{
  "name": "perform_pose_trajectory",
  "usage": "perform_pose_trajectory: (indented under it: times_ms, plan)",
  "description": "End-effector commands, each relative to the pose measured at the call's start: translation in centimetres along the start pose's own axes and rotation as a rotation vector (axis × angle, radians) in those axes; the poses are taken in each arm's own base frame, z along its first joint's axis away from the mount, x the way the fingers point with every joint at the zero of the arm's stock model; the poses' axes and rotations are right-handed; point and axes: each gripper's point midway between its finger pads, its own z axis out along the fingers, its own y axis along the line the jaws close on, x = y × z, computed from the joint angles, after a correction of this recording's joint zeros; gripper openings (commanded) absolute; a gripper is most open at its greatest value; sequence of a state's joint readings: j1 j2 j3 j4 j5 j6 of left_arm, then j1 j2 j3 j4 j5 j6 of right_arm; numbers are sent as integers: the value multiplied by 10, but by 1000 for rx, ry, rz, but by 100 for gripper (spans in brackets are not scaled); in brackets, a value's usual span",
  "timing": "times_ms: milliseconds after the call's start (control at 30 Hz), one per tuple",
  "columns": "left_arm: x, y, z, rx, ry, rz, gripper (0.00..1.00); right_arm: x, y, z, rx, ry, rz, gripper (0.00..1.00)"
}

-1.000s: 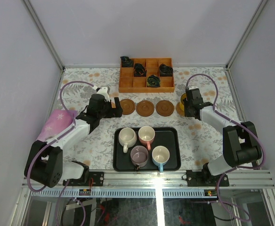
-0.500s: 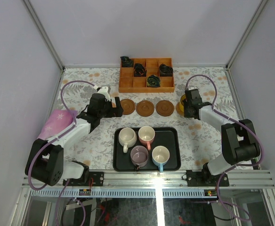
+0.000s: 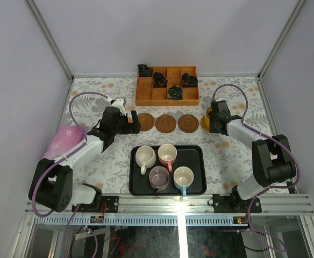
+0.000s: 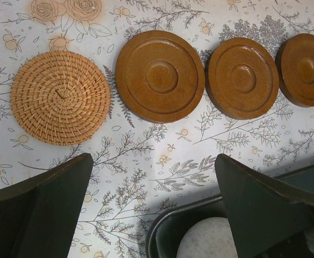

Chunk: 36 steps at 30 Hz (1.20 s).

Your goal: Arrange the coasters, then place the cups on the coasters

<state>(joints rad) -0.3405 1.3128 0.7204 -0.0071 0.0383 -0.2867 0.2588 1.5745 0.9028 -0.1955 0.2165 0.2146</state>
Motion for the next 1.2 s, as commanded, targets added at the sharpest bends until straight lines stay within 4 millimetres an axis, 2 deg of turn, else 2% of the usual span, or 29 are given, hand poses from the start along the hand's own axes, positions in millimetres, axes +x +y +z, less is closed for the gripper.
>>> perform_pose_trajectory:
  times_ms: [0,333,533,700,800,1000,1167]
  plan:
    - [-21,-9,1,28,-67,8,97,-31,3,-12,-18,-88,44,32]
    - [-21,-11,3,39,-60,4,97,-28,0,-26,-19,-80,53,41]
    - [-21,-10,1,32,-64,4,97,-28,-1,-50,-38,-85,80,56]
    - [-21,-10,0,34,-64,5,97,-26,3,-84,-97,-112,122,75]
    - [-21,-11,0,39,-62,5,97,-20,7,-103,-139,-126,146,99]
    - [-19,-16,1,65,-50,-1,97,-1,32,-146,-229,-149,101,100]
    - [-19,-18,0,76,-44,-3,97,31,65,-175,-330,-109,36,100]
